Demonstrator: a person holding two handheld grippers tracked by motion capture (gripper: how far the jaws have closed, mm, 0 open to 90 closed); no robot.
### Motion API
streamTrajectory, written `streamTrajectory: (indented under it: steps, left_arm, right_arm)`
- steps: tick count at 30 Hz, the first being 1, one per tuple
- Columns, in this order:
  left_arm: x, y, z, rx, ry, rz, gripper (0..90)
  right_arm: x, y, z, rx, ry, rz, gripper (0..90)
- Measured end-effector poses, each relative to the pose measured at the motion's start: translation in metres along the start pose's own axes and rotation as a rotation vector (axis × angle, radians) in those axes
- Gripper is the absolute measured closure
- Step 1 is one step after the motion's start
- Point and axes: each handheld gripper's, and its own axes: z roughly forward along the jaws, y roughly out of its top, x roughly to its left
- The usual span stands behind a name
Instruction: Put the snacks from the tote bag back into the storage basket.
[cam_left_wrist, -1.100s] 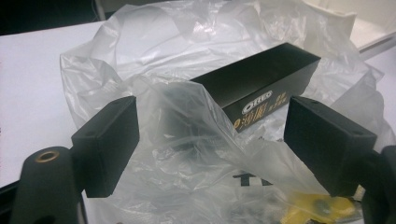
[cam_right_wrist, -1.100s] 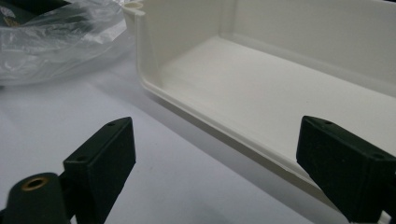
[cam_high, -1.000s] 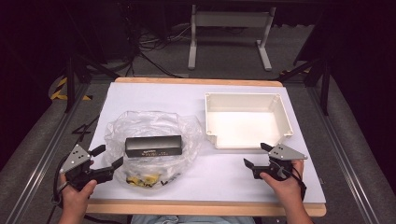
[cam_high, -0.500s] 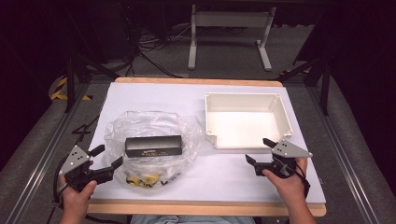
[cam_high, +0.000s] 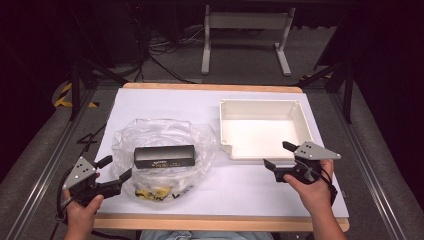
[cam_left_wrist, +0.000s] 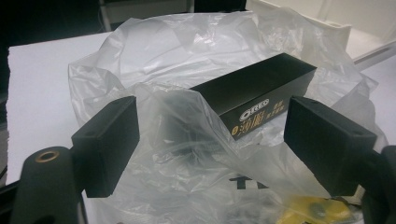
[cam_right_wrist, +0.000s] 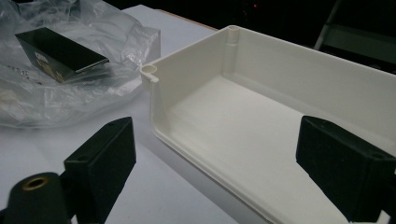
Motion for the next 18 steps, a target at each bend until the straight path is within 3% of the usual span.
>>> streamTrajectory:
  steps: [8, 18]
  left_arm:
    - [0.001, 0.0, 0.0, -0.001, 0.004, -0.001, 19.3]
    - [0.001, -0.001, 0.001, 0.004, 0.009, 0.006, 19.3]
  right_arm:
    - [-0.003, 0.016, -0.008, -0.017, 0.007, -0.004, 12.8]
    - [-0.005, 0.029, -0.009, 0.012, 0.04, -0.006, 8.9]
